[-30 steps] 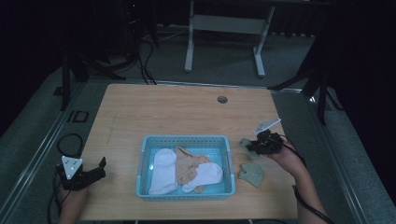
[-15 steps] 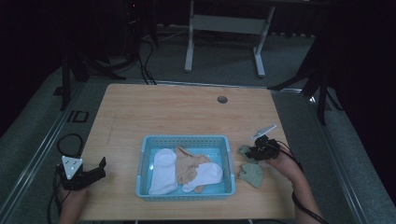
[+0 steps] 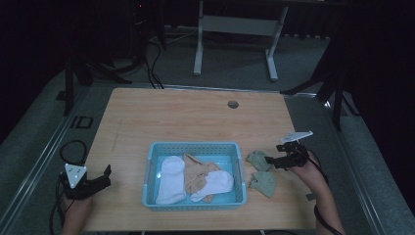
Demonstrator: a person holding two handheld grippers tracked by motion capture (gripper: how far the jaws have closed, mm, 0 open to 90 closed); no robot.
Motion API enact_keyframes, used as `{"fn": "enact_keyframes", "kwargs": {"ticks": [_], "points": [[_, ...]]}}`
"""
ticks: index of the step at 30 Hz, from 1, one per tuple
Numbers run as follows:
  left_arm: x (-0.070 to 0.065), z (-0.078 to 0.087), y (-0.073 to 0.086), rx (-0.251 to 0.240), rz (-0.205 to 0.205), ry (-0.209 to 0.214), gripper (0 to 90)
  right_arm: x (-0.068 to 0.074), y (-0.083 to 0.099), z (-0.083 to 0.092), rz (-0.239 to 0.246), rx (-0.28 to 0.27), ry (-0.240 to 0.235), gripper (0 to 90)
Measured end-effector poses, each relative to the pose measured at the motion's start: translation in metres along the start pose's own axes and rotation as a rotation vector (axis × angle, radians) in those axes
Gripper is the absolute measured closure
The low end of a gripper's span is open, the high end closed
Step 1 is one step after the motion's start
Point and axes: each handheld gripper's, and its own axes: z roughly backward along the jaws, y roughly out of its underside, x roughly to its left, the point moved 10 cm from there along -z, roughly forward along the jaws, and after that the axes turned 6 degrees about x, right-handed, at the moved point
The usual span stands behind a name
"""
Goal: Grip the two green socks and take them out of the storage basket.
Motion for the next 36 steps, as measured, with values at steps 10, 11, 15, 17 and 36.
{"fn": "enact_keyframes", "kwargs": {"ticks": [10,11,15,17,36], "points": [[0.0,0.0,0.0,0.002,0.002,0.001,0.3,-0.029,0.02,0.006,-0.114,-0.104,0.114,11.4],[0.0,0.0,0.0,0.002,0.003,0.001,0.4,-0.032,0.022,0.006,-0.125,-0.114,0.125,11.3],[0.0,0.0,0.0,0.002,0.001,0.001,0.4,-0.043,0.032,0.007,-0.18,-0.152,0.187,10.8],[0.0,0.0,0.0,0.001,0.002,0.0,0.4,-0.049,0.038,0.007,-0.211,-0.166,0.212,10.7],[0.0,0.001,0.0,-0.007,0.002,0.007,0.3,-0.068,0.068,0.008,-0.34,-0.213,0.427,10.9]]}}
